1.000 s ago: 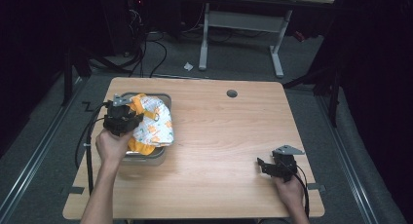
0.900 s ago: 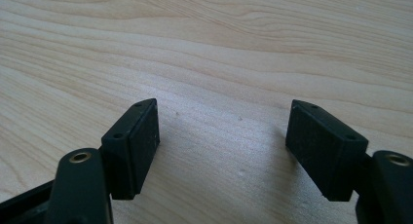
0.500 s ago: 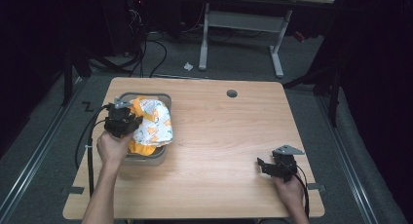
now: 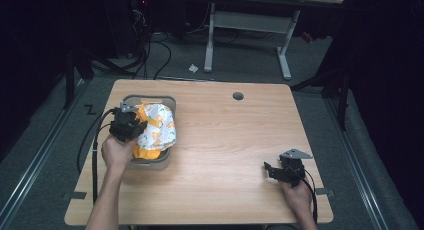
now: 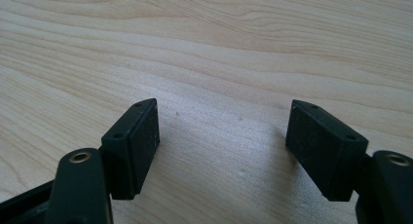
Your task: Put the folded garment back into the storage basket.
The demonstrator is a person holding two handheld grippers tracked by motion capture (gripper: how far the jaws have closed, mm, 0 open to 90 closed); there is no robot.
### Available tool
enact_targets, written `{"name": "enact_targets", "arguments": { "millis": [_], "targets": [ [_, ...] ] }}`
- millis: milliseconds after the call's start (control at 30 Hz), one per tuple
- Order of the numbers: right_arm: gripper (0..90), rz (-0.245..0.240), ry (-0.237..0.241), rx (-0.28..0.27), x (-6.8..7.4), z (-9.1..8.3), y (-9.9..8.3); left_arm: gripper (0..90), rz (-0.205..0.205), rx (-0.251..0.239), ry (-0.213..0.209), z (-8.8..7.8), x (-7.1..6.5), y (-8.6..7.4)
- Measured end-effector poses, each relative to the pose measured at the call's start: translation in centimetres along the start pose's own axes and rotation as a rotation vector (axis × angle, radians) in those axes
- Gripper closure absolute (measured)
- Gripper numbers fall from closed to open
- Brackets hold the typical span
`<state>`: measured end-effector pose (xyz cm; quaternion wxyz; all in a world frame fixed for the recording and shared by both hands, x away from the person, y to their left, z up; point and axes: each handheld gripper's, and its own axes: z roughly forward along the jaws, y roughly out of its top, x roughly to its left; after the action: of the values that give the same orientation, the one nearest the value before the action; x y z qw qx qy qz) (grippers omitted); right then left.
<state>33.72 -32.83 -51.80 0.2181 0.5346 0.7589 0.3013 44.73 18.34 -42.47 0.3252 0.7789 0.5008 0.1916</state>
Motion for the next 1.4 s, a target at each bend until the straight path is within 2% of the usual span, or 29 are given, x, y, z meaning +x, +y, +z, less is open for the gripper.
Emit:
{"name": "enact_targets", "arguments": {
  "millis": [267, 433, 800, 1000, 1100, 1167, 1400],
  "targets": [
    [28.4, 0.0, 0.0, 0.0, 0.0, 0.0, 0.0, 73.8, 0.004, 0.036, 0.026, 0.8, 0.3, -0.1],
    [28.4, 0.0, 0.0, 0.0, 0.0, 0.0, 0.0, 73.1, -0.014, 0.05, 0.027, 1.2, 0.6, -0.1],
    [28.4, 0.0, 0.0, 0.0, 0.0, 0.0, 0.0, 70.3, -0.007, 0.085, 0.05, 2.2, 0.6, -0.1],
    [28.5, 0.0, 0.0, 0.0, 0.0, 0.0, 0.0, 59.3, -0.022, 0.075, 0.066, 1.9, 0.6, -0.1],
    [28.4, 0.0, 0.0, 0.0, 0.0, 0.0, 0.0, 51.8, -0.043, 0.045, 0.088, 1.3, 0.6, 0.1],
    [28.4, 0.0, 0.0, 0.0, 0.0, 0.0, 0.0, 47.9, -0.044, 0.028, 0.094, 1.0, 0.4, 0.1],
    [28.5, 0.0, 0.0, 0.0, 0.0, 0.0, 0.0, 45.5, -0.01, -0.025, 0.054, 0.0, -1.0, 0.5]
  ]
}}
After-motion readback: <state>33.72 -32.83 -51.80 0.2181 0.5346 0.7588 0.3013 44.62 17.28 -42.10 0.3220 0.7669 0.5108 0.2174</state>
